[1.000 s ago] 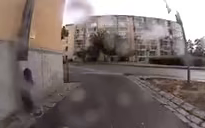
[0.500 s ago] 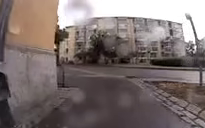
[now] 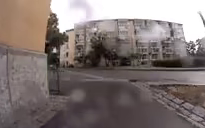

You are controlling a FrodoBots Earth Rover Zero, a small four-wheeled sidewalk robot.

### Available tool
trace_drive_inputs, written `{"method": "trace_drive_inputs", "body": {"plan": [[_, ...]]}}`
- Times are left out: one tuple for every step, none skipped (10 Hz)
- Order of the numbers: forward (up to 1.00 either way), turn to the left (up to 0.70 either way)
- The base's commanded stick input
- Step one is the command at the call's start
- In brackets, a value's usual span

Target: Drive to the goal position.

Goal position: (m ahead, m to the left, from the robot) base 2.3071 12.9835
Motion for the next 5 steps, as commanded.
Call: {"method": "trace_drive_inputs", "body": {"plan": [[0.85, 0.00], [0.85, 0.00], [0.85, 0.00], [0.85, 0.00], [0.85, 0.00]]}}
